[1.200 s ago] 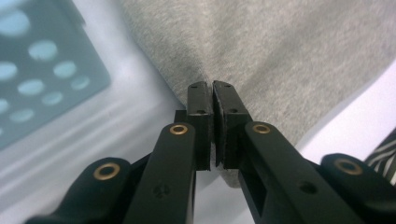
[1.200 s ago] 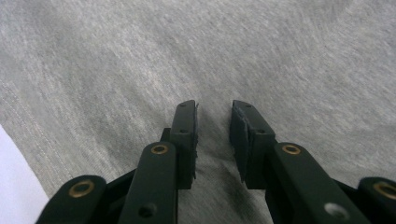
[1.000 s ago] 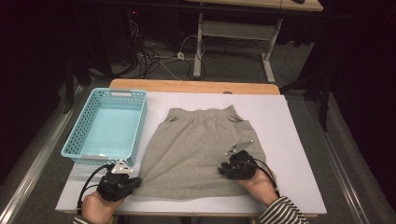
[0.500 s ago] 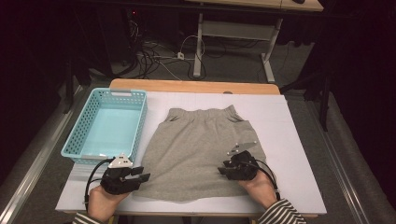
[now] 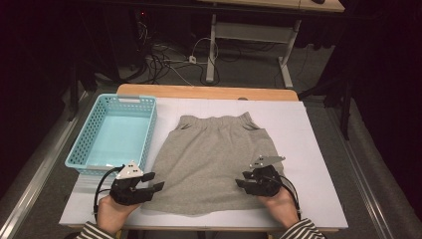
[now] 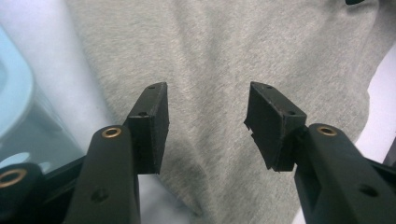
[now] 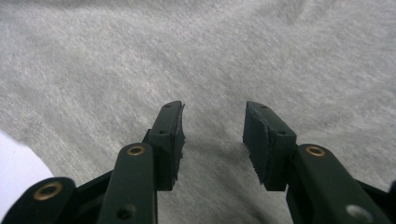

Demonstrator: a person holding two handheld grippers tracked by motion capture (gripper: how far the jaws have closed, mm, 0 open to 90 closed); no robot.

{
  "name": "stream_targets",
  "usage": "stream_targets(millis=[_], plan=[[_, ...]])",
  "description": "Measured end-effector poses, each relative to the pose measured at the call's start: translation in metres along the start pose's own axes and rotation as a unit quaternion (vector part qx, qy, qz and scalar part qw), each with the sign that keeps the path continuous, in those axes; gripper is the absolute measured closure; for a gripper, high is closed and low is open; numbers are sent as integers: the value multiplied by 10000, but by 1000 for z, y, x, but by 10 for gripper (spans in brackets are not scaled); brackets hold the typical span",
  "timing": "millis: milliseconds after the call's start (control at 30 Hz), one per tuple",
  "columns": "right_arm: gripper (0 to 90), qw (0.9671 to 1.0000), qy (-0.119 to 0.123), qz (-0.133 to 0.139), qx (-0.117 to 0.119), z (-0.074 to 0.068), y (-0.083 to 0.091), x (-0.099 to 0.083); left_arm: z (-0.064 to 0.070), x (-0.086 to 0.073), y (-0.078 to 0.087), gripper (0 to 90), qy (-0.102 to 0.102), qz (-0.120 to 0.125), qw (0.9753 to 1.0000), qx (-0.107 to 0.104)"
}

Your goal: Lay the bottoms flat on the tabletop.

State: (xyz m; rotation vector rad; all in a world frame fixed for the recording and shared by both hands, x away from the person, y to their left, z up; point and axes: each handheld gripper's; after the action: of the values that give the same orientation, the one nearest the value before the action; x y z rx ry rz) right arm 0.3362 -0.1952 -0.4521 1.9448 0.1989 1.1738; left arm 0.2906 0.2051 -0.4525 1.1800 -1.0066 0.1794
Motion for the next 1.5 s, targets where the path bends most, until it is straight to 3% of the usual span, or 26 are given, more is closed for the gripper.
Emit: stream_targets(millis=[533,833,1067,1233,1500], plan=[[542,9999,62,113,-36,-3,0,-2,8,4,4,439,-97,102,9999,0],[533,9996,83,242,-126,-6,2,-5,20,15,2,425,-365,275,9988,-166],[520,9997,70,237,-57,-3,0,-6,23,22,-3,422,-386,261,9986,-267],[513,9996,130,264,-48,-4,-1,-7,31,26,-5,395,-438,321,9985,100],[507,9996,166,232,-37,-4,-5,-6,31,34,-6,368,-424,474,9980,-66]])
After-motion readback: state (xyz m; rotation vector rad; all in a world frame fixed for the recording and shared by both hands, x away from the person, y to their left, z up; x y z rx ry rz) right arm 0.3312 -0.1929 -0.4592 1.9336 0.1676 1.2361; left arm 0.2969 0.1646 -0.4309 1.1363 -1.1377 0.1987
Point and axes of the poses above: each handheld gripper's, and its own axes: y roughly backward along the jaws, x roughly out of its top, z roughly to its right, and after that the axes turned 12 degrees about x, right-handed
